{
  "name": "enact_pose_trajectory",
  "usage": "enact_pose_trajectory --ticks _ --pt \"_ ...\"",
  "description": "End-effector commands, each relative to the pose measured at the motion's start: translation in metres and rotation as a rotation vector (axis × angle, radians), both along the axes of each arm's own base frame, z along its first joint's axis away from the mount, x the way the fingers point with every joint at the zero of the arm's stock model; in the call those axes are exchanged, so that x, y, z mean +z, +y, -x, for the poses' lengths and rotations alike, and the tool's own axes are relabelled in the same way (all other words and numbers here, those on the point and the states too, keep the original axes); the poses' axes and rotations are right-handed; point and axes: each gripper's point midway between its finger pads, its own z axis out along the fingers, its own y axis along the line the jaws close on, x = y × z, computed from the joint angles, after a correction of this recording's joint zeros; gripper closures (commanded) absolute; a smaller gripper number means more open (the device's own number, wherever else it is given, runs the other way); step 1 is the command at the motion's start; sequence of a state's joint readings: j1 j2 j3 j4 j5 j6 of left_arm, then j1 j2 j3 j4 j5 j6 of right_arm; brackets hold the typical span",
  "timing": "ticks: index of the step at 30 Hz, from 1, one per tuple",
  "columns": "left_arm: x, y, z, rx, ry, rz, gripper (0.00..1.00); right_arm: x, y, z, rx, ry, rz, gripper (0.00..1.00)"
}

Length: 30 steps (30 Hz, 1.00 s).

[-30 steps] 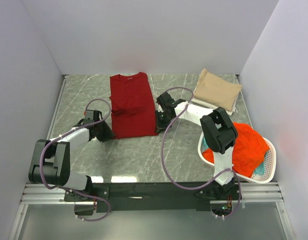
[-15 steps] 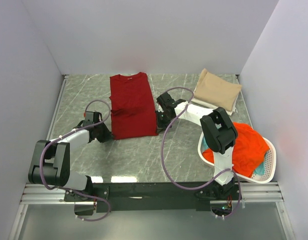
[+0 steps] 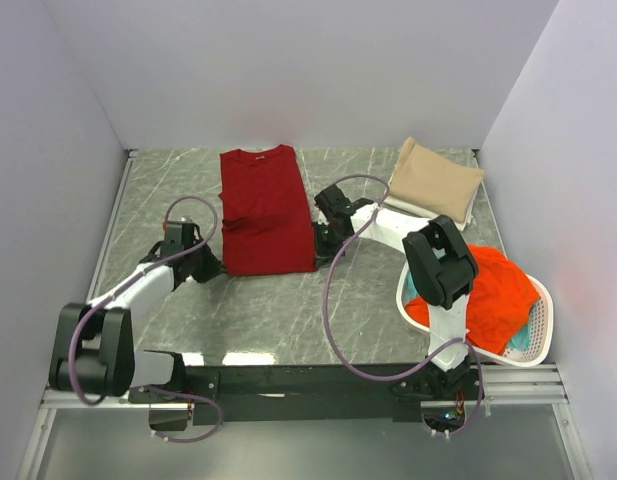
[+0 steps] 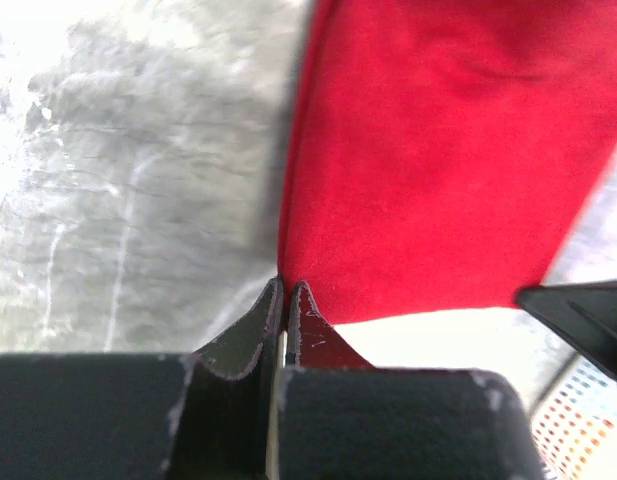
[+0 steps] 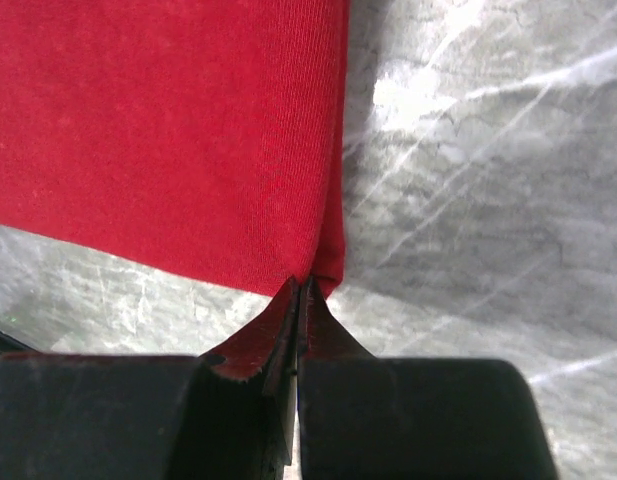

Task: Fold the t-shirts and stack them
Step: Fold the tshirt

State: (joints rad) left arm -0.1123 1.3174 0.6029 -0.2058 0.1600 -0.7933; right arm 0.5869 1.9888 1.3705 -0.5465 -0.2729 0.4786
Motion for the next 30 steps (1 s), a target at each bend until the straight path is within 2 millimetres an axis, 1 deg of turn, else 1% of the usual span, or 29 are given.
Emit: enact_pose_trajectory --ticks 1,3,4,5,6,7,9,10,12,13,15,16,19,20,21,22,23,24,25,26,28,29,30 --pt "0.043 0.002 -0.012 -0.005 -0.106 -0.013 0.99 0.037 -0.002 0.001 -0.004 -0.065 -0.011 1.00" --pt "0.057 0.001 -0.010 -0.010 -0.124 -0.003 1.00 0.046 -0.003 0.002 -0.005 -0.074 -0.014 1.00" --pt "0.060 0.001 -0.010 -0.010 -0.127 -0.003 0.99 0.057 -0.003 0.000 -0.010 -0.096 -0.021 1.00" --pt "0.063 0.002 -0.008 -0.011 -0.126 -0.006 1.00 0.061 -0.005 0.001 -0.016 -0.100 -0.017 1.00" --pt "0.068 0.002 -0.005 -0.009 -0.123 -0.009 1.00 0.067 -0.006 0.001 -0.022 -0.112 -0.020 1.00" --pt "0.070 0.003 -0.003 -0.010 -0.124 -0.012 1.00 0.078 -0.008 -0.001 -0.031 -0.138 -0.027 1.00" --pt "0.078 0.005 0.005 -0.009 -0.126 -0.016 1.00 0.088 -0.010 0.002 -0.036 -0.152 -0.030 1.00" --pt "0.080 0.005 0.009 -0.005 -0.123 -0.016 1.00 0.098 -0.011 0.003 -0.036 -0.167 -0.040 1.00" --pt "0.088 0.006 0.015 0.000 -0.132 -0.014 1.00 0.103 -0.015 0.008 -0.036 -0.170 -0.031 1.00" --pt "0.087 0.007 0.024 0.000 -0.106 -0.013 1.00 0.109 -0.016 0.011 -0.033 -0.180 -0.034 1.00" --pt "0.091 0.006 0.032 0.005 -0.105 0.001 1.00 0.111 -0.021 0.019 -0.030 -0.172 -0.017 1.00" --pt "0.089 0.006 0.041 0.004 -0.074 0.003 1.00 0.114 -0.022 0.024 -0.025 -0.174 -0.015 1.00" --pt "0.090 0.006 0.057 0.012 -0.031 0.017 1.00 0.118 -0.025 0.043 -0.009 -0.161 0.002 1.00" --pt "0.090 0.006 0.067 0.016 0.003 0.021 1.00 0.118 -0.028 0.051 -0.004 -0.151 0.016 1.00" --pt "0.096 0.005 0.071 0.015 -0.008 0.028 1.00 0.119 -0.030 0.055 -0.004 -0.154 0.034 1.00" --pt "0.099 0.005 0.076 0.015 -0.001 0.035 1.00 0.125 -0.027 0.065 0.011 -0.160 0.030 1.00" --pt "0.100 0.005 0.083 0.019 0.019 0.040 1.00 0.127 -0.029 0.074 0.017 -0.145 0.045 1.00" --pt "0.113 0.003 0.086 0.013 -0.005 0.057 1.00 0.134 -0.031 0.080 0.001 -0.152 0.039 1.00" --pt "0.118 0.001 0.090 0.012 -0.006 0.066 1.00 0.138 -0.030 0.087 0.005 -0.149 0.039 1.00" --pt "0.126 0.000 0.099 0.016 0.001 0.082 1.00 0.140 -0.030 0.099 0.018 -0.136 0.045 1.00" --pt "0.134 -0.001 0.107 0.016 0.005 0.099 1.00 0.153 -0.031 0.111 0.000 -0.139 0.034 1.00" --pt "0.140 -0.002 0.115 0.016 0.017 0.111 1.00 0.155 -0.032 0.122 0.009 -0.120 0.047 1.00" --pt "0.145 -0.006 0.120 0.009 0.020 0.133 1.00 0.166 -0.031 0.127 -0.007 -0.125 0.024 1.00"
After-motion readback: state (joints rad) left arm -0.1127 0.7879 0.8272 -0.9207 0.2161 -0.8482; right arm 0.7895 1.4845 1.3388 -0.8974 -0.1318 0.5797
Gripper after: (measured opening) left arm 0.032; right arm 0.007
